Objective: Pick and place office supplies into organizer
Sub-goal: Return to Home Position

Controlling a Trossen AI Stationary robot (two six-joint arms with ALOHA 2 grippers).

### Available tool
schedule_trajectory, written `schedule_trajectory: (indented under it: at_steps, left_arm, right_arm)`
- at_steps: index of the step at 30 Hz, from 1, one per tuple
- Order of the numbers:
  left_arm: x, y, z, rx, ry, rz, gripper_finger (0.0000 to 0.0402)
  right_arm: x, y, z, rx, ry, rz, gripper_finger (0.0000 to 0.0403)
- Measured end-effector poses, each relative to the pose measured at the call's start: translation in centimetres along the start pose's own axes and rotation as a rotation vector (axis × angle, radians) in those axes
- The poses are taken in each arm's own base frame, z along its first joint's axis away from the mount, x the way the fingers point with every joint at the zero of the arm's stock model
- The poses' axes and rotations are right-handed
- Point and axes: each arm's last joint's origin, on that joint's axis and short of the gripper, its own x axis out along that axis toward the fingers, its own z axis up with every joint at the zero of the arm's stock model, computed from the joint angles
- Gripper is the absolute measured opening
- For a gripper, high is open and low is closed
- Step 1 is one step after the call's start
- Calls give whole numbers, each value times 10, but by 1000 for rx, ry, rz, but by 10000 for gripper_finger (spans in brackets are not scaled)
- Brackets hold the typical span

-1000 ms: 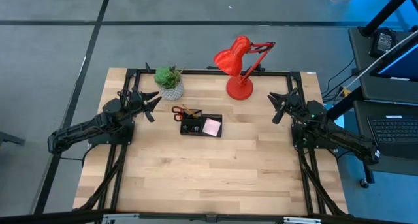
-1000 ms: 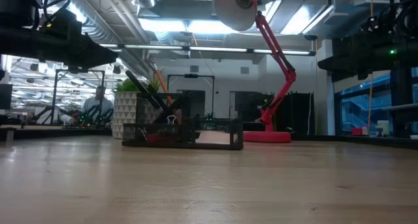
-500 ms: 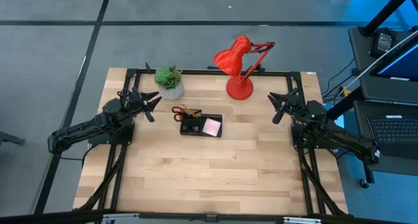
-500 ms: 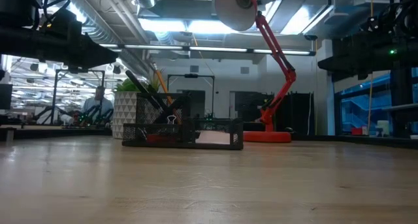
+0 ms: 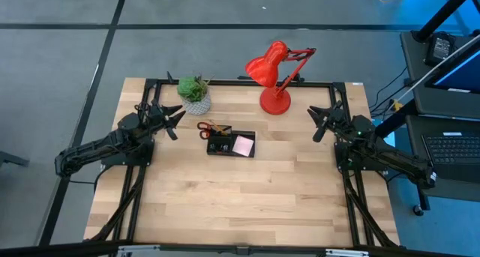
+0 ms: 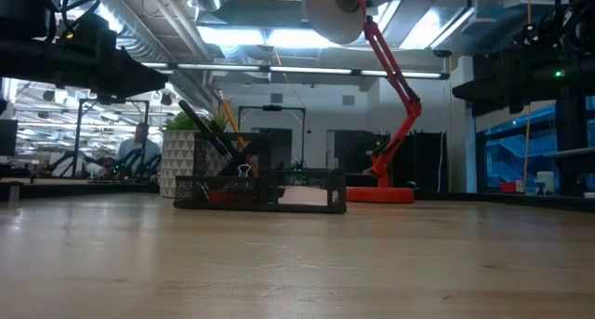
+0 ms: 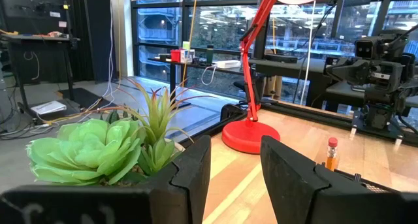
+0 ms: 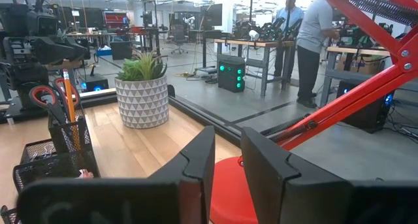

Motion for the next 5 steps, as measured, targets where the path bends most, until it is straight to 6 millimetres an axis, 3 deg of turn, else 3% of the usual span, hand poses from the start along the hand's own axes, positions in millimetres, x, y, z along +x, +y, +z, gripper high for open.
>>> schedule_trajectory:
  at_steps: [5]
  left_arm:
    - [0, 0, 0, 0, 0, 0, 127]
  right_arm:
    - [0, 0, 0, 0, 0, 0, 80]
